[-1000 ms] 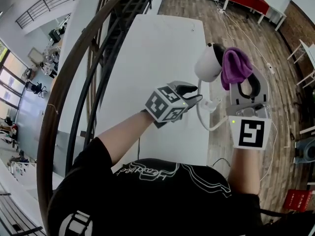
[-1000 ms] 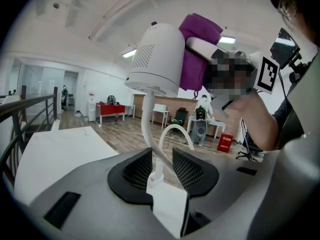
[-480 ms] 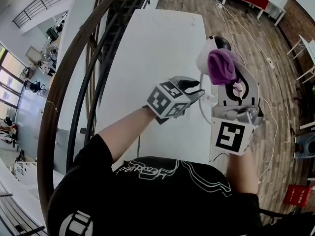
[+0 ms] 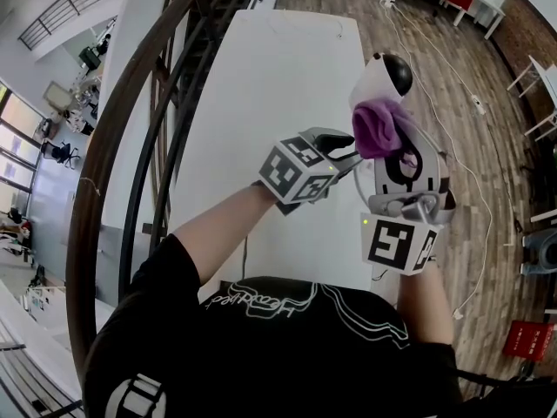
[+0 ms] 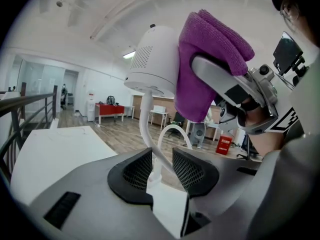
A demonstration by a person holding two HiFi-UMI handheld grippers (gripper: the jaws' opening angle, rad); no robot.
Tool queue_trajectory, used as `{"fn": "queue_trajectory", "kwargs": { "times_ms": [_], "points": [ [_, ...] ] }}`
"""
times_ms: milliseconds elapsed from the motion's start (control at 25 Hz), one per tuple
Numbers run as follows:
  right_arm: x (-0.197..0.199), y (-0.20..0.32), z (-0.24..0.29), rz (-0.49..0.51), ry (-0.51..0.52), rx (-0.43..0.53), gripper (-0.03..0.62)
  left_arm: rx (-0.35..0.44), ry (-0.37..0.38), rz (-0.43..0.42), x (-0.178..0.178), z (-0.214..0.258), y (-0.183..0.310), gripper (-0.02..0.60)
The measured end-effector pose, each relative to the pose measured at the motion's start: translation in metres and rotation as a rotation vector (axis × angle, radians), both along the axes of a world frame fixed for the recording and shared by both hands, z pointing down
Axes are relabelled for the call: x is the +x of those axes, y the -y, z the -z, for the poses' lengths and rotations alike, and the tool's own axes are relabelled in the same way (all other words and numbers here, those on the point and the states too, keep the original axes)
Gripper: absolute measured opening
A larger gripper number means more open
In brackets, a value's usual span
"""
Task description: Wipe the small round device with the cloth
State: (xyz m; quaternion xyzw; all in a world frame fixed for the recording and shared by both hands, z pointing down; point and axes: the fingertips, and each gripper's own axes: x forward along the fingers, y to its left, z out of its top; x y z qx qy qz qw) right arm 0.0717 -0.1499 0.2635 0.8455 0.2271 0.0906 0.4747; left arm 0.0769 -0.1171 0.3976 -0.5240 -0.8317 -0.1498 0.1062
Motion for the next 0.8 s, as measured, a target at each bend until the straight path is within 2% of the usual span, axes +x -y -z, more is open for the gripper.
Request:
{"fn": "queue_trajectory", "kwargs": {
  "times_ms": [160,440,640,800],
  "points": [
    [0.004,-0.002,-0.016,0.006,0.028,0.040,0.061,-0.007,0.000,-0.008,0.001,-0.002,-0.001,0.120],
    [0.008,-0.001,-0.035,0.074,0.055,0.197,0.061,-0.010,0.001,-0.027,0.000,-0.005,-0.001,0.120],
    [0.005,0.000,-0.036,0.145,0.036,0.330,0.061,-0.006,0.002,-0.040,-0.001,-0.004,0.000,0.120],
    [0.002,0.005,-0.042,0.186,0.057,0.384,0.061,-0.012,-0.010,-0.038,-0.001,-0.006,0.007,0.120]
  ]
}}
